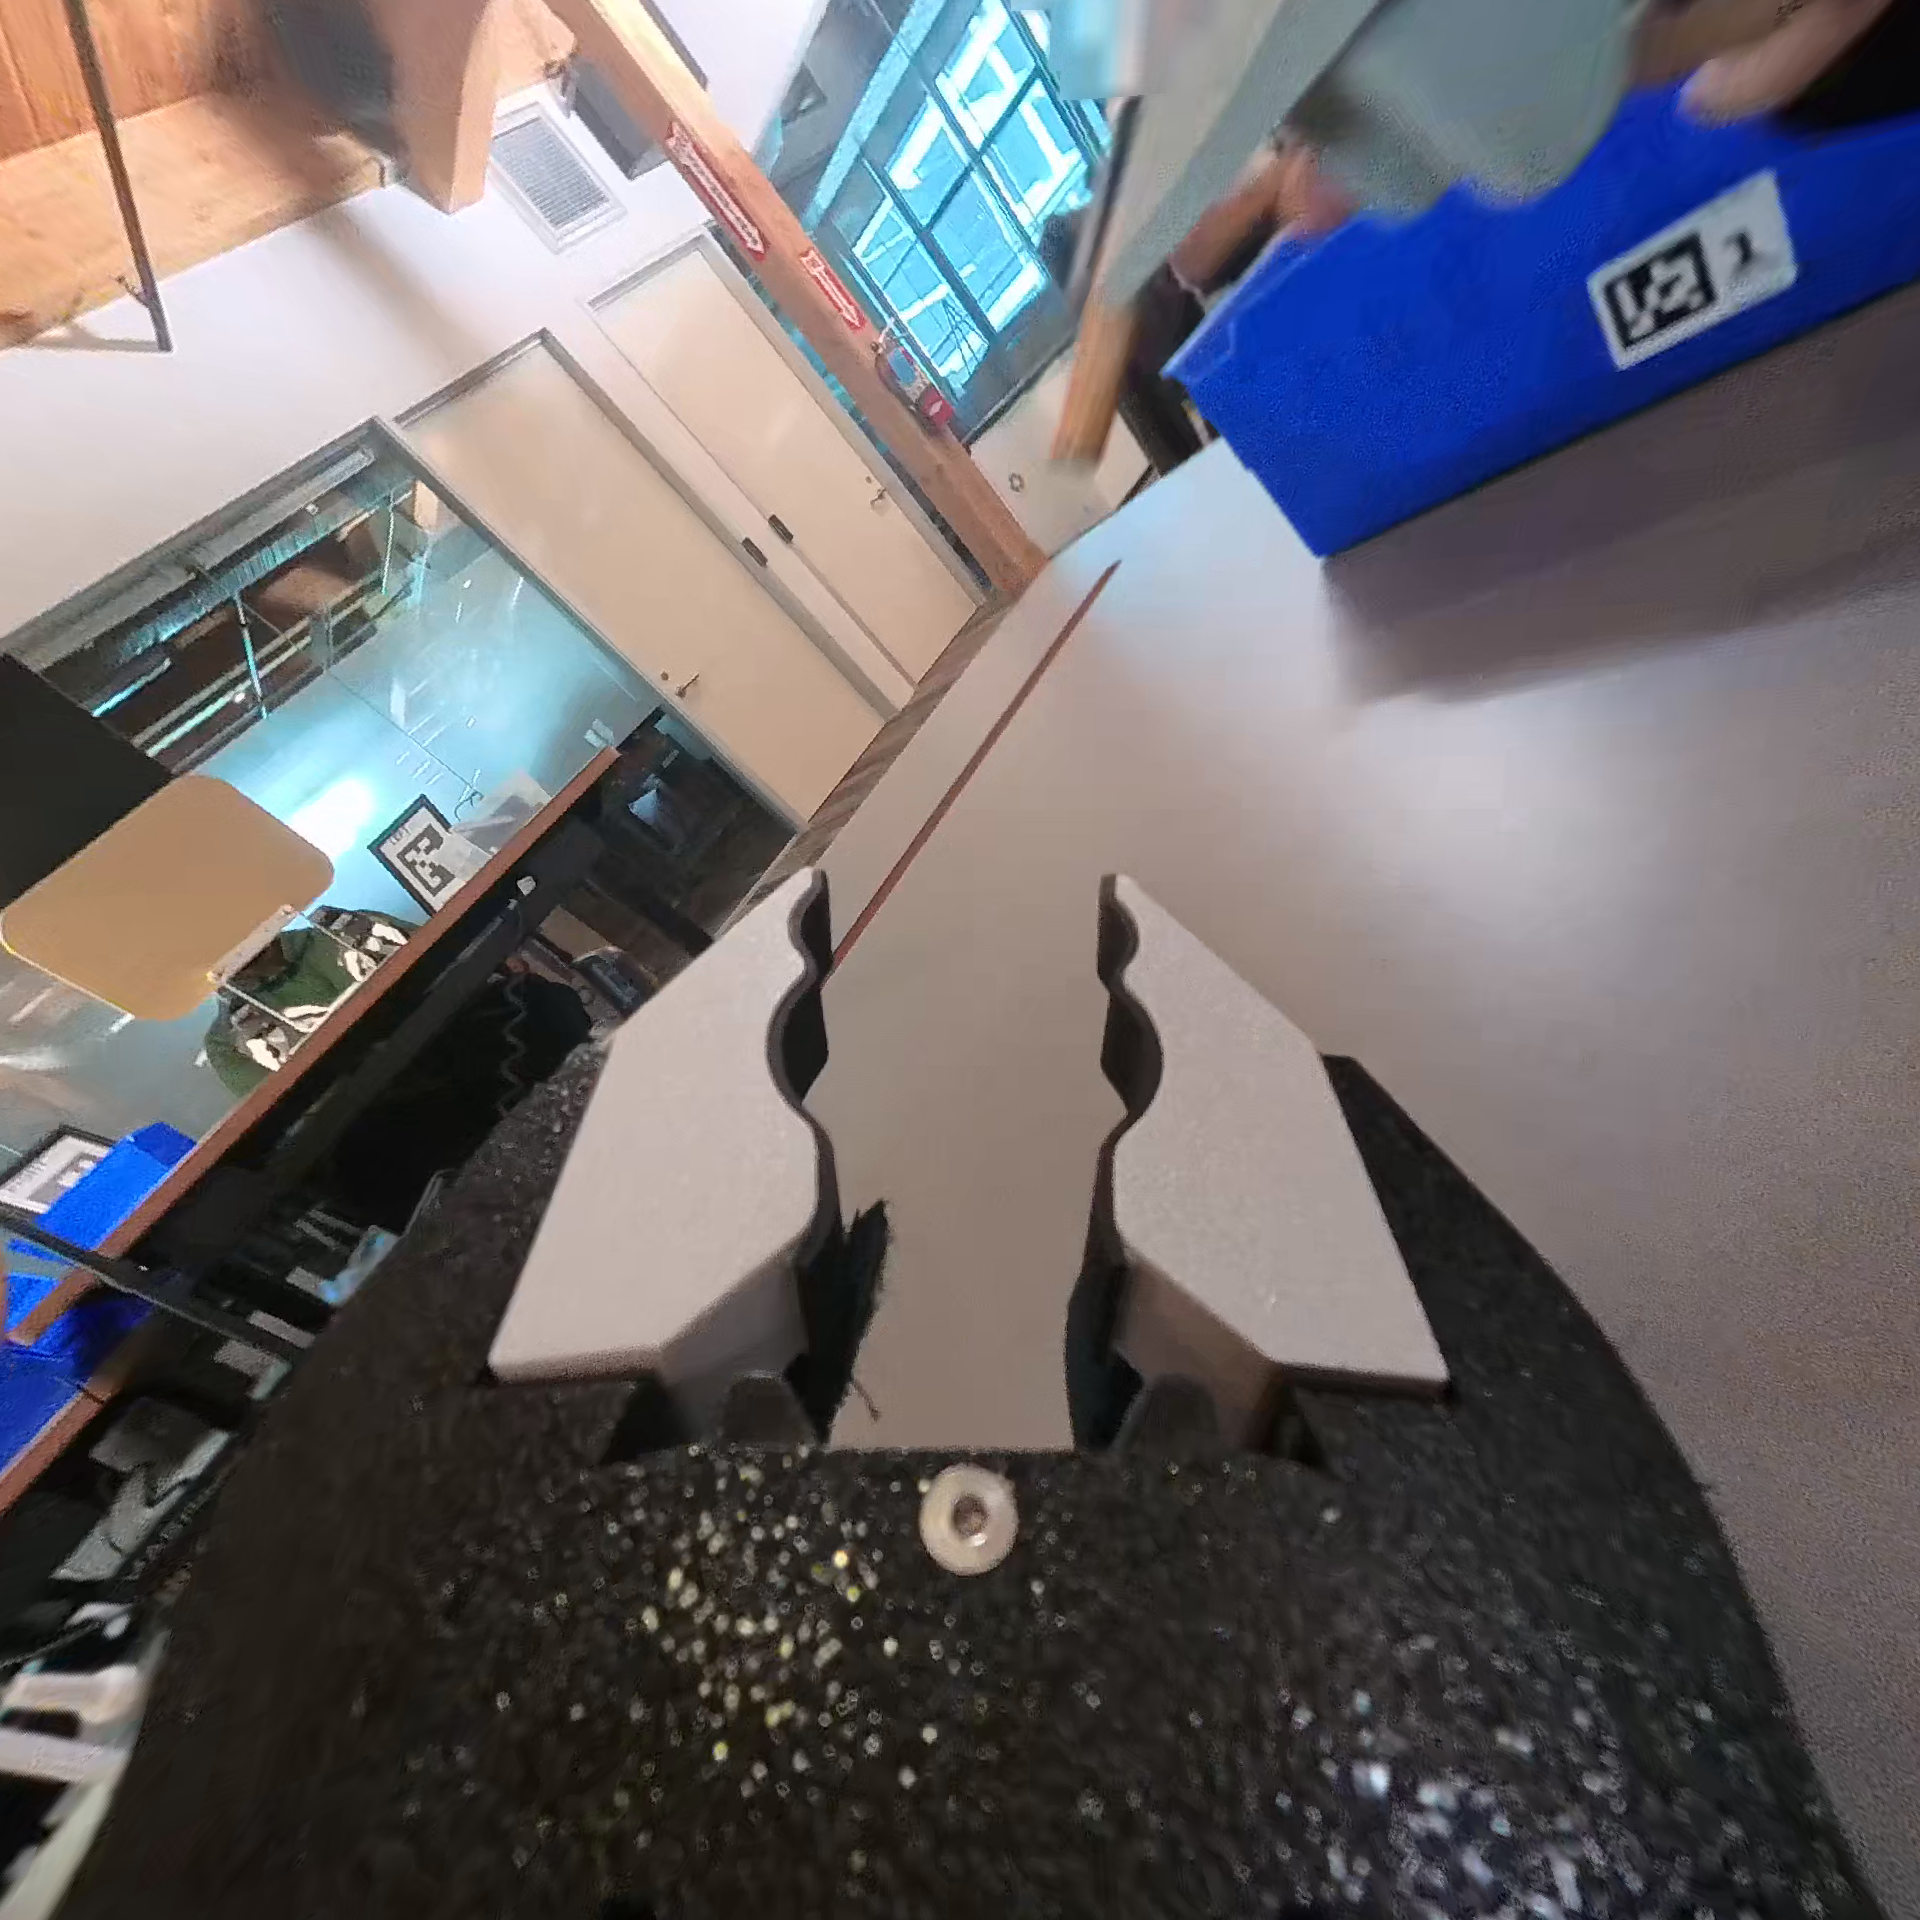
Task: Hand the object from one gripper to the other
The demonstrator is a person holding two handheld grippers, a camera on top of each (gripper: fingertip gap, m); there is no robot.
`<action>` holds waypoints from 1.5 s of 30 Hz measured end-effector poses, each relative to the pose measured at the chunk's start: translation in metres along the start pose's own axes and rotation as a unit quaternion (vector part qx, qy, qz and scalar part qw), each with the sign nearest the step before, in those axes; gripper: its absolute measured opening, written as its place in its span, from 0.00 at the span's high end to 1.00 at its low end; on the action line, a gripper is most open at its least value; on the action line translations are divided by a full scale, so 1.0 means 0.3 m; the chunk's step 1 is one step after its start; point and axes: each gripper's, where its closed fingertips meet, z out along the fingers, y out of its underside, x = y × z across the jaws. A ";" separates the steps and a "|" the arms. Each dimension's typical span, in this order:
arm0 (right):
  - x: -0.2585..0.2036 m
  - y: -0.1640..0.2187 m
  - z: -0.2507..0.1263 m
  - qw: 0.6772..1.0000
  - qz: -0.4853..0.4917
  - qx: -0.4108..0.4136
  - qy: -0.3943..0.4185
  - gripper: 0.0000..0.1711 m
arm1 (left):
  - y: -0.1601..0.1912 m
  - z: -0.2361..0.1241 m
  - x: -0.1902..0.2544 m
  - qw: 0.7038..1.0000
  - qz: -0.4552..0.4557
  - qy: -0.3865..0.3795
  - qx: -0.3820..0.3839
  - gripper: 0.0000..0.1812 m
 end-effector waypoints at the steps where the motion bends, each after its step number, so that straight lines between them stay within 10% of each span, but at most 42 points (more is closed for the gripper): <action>1: 0.036 -0.017 -0.065 0.999 0.003 -0.001 0.038 0.95 | -0.003 -0.003 -0.008 1.000 -0.010 -0.002 0.005 0.73; 9: 0.306 -0.002 -0.454 0.957 0.134 0.011 0.257 0.95 | 0.005 0.007 0.004 1.000 -0.017 0.010 0.000 0.77; 20: 0.453 0.060 -0.621 0.900 0.098 -0.084 0.417 0.84 | 0.012 0.010 0.018 1.000 -0.018 0.023 -0.004 0.80; 29: 0.229 -0.122 -0.243 0.947 0.033 0.120 0.295 0.90 | 0.012 0.008 0.016 1.000 -0.018 0.020 -0.004 0.83; 34: 0.274 0.049 -0.012 0.942 -0.045 0.087 0.322 0.92 | 0.015 0.006 0.011 0.999 -0.025 0.019 -0.005 0.85; 45: 0.207 0.126 0.077 0.938 -0.170 0.072 0.295 0.97 | -0.024 -0.005 -0.058 0.999 -0.041 -0.014 -0.021 0.87</action>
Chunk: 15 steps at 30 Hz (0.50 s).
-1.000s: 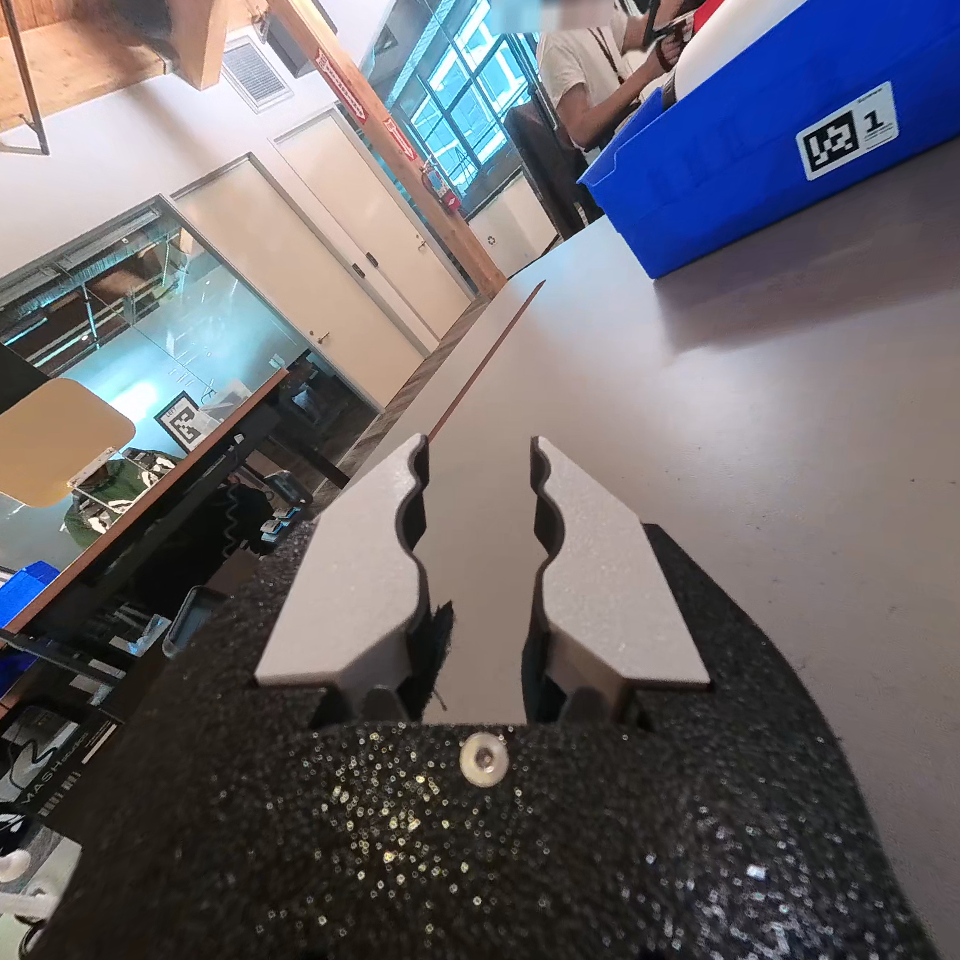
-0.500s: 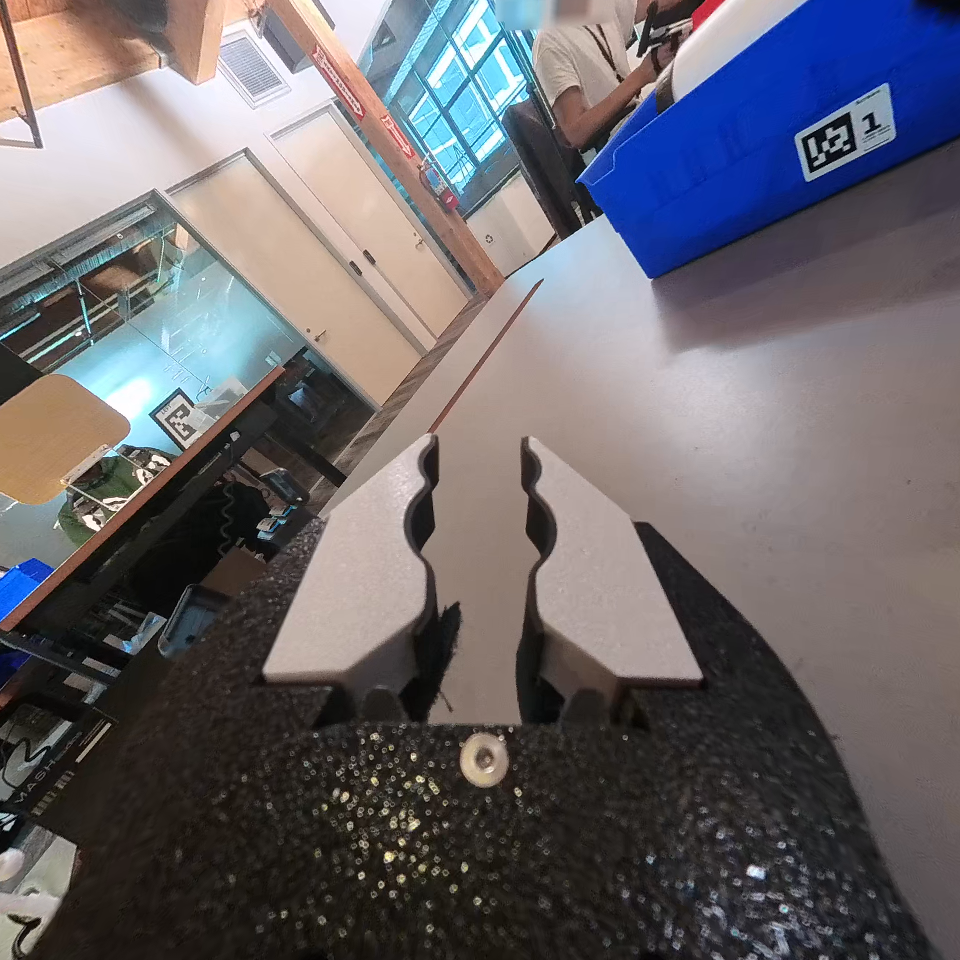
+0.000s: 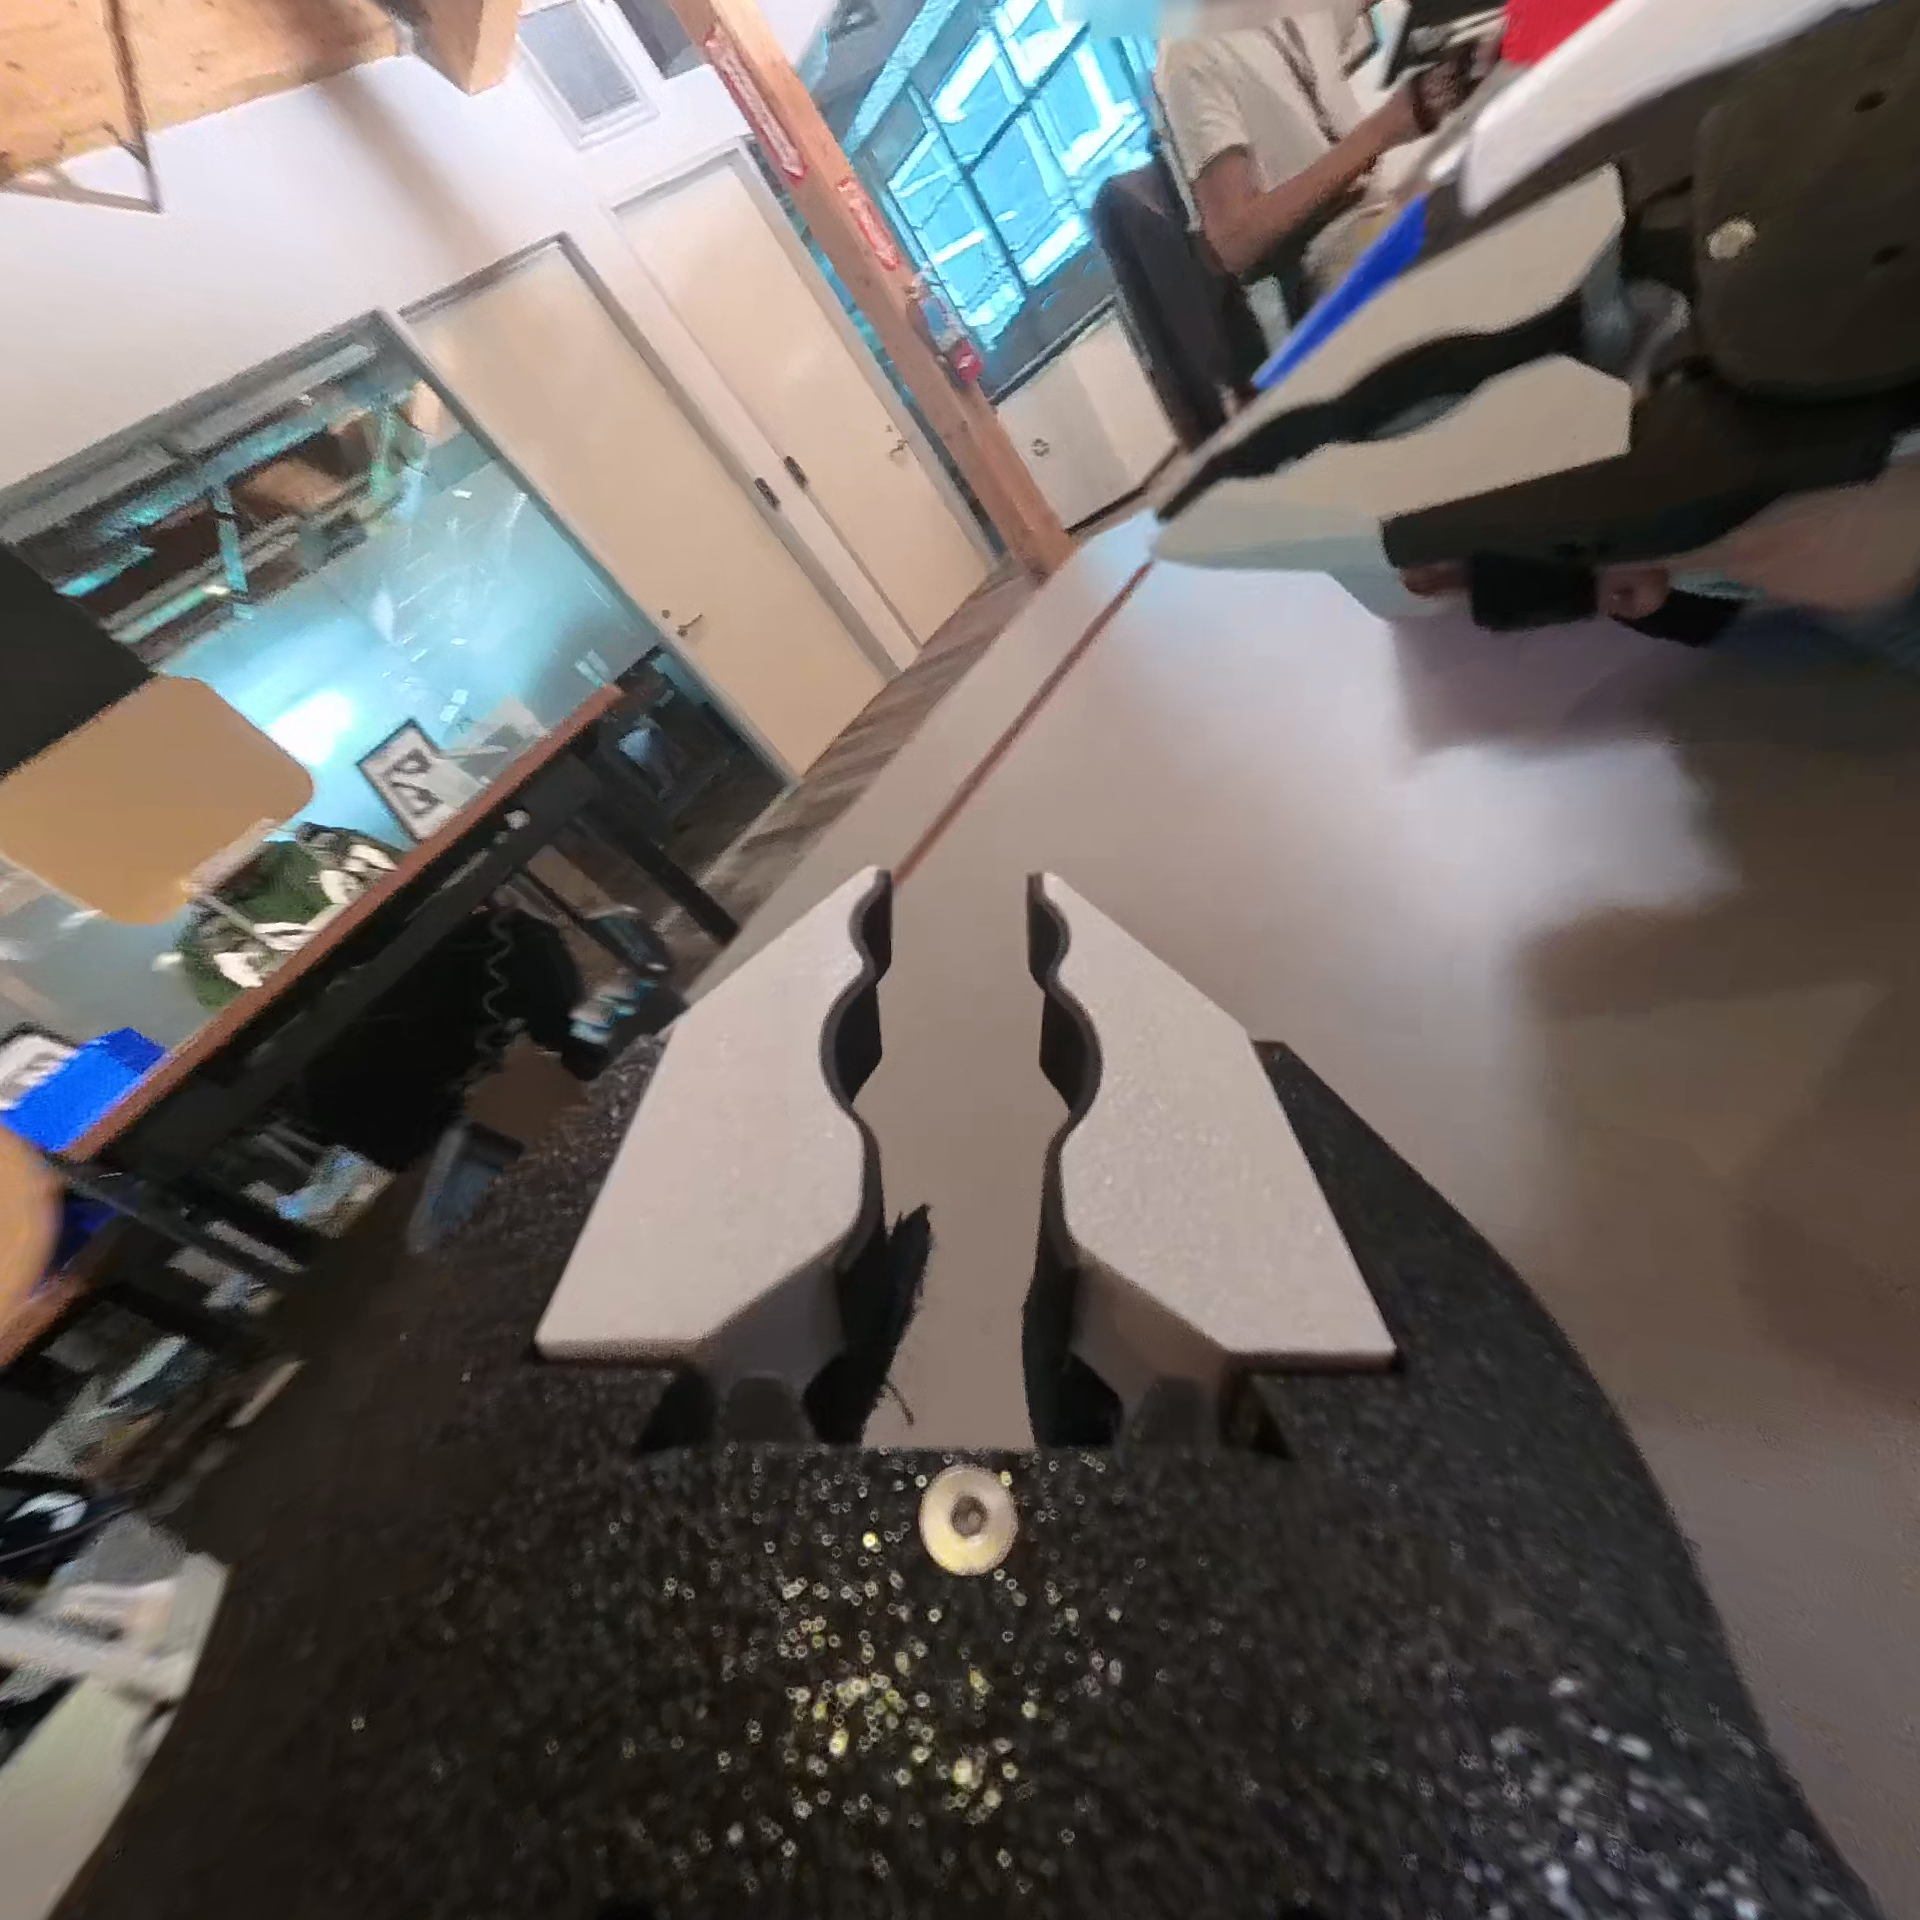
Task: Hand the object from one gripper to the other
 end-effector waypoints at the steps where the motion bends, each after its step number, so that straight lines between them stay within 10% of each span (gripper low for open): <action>1: 0.001 0.000 0.000 1.000 0.007 0.001 -0.002 0.97 | -0.035 -0.010 -0.024 1.000 0.007 -0.015 0.000 0.87; 8: -0.014 -0.004 -0.001 0.999 0.029 0.009 -0.025 0.97 | -0.243 -0.190 -0.361 0.993 -0.083 -0.077 -0.043 0.80; 15: -0.008 -0.019 -0.004 0.997 0.067 0.026 -0.034 0.97 | 0.147 -0.579 -0.499 0.928 -0.175 -0.011 -0.329 0.74</action>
